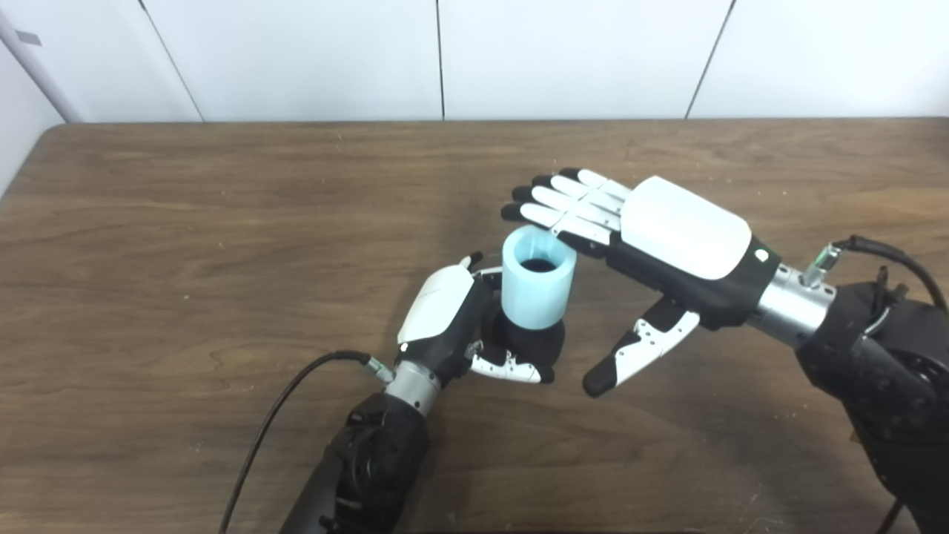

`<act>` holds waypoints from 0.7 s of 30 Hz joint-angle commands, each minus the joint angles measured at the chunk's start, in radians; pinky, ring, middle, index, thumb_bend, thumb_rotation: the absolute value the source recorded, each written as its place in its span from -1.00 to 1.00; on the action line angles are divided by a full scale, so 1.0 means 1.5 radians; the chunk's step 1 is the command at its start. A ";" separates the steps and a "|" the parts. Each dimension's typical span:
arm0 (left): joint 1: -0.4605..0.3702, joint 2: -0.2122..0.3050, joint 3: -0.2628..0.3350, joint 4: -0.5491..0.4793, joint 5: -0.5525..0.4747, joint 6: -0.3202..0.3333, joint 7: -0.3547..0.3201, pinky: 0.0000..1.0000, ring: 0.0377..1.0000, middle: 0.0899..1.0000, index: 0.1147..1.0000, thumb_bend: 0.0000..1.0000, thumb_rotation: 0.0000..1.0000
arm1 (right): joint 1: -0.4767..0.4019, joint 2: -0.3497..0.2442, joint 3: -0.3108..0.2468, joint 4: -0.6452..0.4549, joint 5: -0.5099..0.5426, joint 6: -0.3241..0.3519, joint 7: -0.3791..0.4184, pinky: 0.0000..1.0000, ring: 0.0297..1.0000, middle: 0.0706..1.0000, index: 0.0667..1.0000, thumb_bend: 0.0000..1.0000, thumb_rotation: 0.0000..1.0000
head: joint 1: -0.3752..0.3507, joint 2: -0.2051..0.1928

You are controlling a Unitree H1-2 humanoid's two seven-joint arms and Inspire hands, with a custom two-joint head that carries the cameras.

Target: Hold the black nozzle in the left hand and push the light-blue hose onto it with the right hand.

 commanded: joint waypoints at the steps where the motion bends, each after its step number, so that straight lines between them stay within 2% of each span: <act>1: 0.022 0.019 -0.002 0.027 0.016 0.049 -0.038 1.00 0.45 -0.13 -0.13 0.04 -1.00 | -0.022 -0.003 -0.017 -0.002 0.012 -0.010 -0.024 1.00 1.00 0.98 0.93 0.32 1.00 | 0.001 0.000; 8: 0.021 0.022 0.000 0.029 0.015 0.045 -0.036 1.00 0.47 -0.12 -0.14 0.04 -1.00 | -0.021 -0.008 -0.040 0.003 0.016 0.004 -0.027 1.00 1.00 0.97 0.93 0.29 1.00 | -0.001 -0.002; 15: 0.024 0.027 0.003 0.027 0.007 0.041 -0.039 1.00 0.43 -0.08 -0.16 0.04 -1.00 | -0.012 0.016 -0.063 -0.011 0.020 0.061 -0.038 0.99 0.97 0.93 0.88 0.22 1.00 | 0.000 -0.005; 18: 0.021 0.031 0.004 0.029 0.006 0.039 -0.039 1.00 0.37 -0.01 -0.18 0.03 -1.00 | -0.006 0.025 -0.066 -0.014 0.010 0.070 -0.043 0.93 0.94 0.91 0.87 0.19 1.00 | -0.001 -0.005; 21: 0.020 0.034 0.004 0.026 0.010 0.039 -0.037 1.00 0.34 -0.03 -0.16 0.03 -1.00 | -0.003 0.027 -0.065 -0.013 0.007 0.074 -0.044 0.92 0.93 0.90 0.87 0.17 1.00 | 0.000 -0.007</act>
